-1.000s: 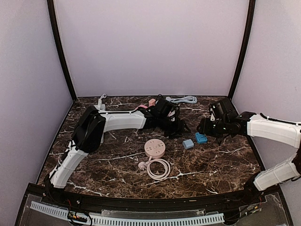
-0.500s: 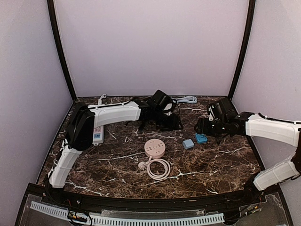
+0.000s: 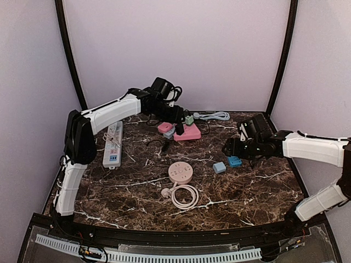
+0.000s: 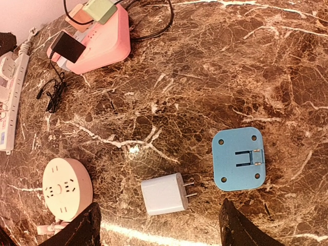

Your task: Pull the plug off the socket

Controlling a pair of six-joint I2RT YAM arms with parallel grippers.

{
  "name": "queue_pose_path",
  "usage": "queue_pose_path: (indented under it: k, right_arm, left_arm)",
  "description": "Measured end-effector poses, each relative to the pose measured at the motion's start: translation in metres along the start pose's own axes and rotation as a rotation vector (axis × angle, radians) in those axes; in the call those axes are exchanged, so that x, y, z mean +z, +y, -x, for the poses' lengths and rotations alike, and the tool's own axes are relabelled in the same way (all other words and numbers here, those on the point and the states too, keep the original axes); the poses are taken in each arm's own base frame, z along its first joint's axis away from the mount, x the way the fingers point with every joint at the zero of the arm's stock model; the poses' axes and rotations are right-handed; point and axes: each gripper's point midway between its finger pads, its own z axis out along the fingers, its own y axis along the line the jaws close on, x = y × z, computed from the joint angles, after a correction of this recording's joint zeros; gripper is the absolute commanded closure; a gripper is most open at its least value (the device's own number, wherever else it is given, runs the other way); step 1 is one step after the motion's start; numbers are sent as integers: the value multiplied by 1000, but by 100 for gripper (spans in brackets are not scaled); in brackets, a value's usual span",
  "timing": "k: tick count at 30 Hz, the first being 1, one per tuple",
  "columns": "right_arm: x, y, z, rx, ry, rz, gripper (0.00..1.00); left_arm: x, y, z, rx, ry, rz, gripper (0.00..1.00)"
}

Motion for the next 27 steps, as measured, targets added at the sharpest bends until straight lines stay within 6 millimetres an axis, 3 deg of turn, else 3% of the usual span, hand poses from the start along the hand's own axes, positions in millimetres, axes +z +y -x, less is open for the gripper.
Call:
queue_pose_path:
  k: [5, 10, 18, 24, 27]
  right_arm:
    - [0, 7, 2, -2, 4, 30, 24]
    - [0, 10, 1, -5, 11, 45, 24]
    - [0, 10, 0, -12, 15, 48, 24]
    - [0, 10, 0, -13, 15, 48, 24]
    - [0, 10, 0, -13, 17, 48, 24]
  left_arm:
    - [3, 12, 15, 86, -31, -1, 41]
    - [25, 7, 23, 163, -54, -23, 43]
    - [71, 21, -2, 203, 0, -2, 46]
    - [75, 24, 4, 226, -20, 4, 52]
    - [77, 28, 3, 229, -15, 17, 47]
